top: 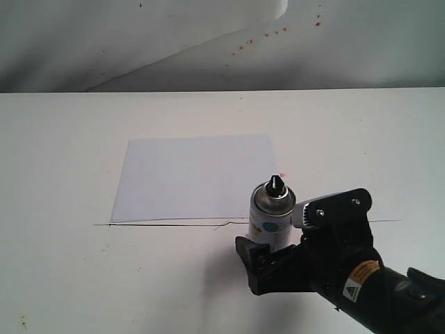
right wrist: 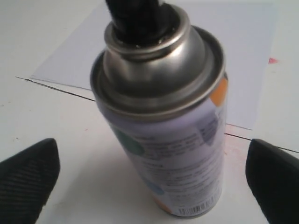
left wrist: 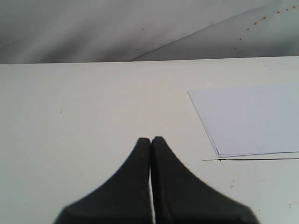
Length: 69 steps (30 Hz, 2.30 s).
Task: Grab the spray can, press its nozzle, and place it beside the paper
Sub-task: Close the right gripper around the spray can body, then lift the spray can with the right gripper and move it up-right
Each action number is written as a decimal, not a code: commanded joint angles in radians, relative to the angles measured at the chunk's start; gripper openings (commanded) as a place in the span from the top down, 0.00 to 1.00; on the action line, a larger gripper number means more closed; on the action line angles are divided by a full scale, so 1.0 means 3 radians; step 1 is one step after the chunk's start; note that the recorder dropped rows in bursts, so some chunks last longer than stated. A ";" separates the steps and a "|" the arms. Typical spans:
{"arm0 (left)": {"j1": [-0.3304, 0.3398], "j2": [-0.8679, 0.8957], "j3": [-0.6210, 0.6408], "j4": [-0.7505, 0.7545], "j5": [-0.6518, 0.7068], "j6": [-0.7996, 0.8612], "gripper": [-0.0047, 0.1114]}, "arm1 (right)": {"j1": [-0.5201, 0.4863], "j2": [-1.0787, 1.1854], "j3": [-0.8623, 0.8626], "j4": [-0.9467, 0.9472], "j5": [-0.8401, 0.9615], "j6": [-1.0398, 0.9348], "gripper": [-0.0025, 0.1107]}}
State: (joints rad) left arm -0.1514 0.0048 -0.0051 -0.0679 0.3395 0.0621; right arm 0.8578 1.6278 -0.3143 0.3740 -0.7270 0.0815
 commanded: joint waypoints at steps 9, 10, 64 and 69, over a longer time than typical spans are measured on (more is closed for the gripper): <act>-0.0018 -0.0016 0.0017 -0.0002 -0.0049 -0.0004 0.96 | 0.0016 0.0286 -0.0318 0.0100 0.0210 0.0012 0.05; -0.0018 -0.0016 0.0017 -0.0002 -0.0049 -0.0004 0.96 | 0.0016 0.0302 -0.0318 0.0126 0.0162 0.0012 0.05; -0.0018 -0.0016 0.0017 -0.0002 -0.0049 -0.0004 0.96 | 0.0002 -0.0650 -0.0318 0.0540 0.0738 -0.1717 0.98; -0.0018 -0.0016 0.0017 -0.0002 -0.0049 -0.0004 0.96 | 0.0002 -0.0961 -0.0318 0.0540 0.0797 -0.1871 0.98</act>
State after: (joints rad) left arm -0.1514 0.0048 -0.0051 -0.0679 0.3395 0.0621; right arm 0.8578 1.3977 -0.4028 0.5377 -0.4536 -0.4446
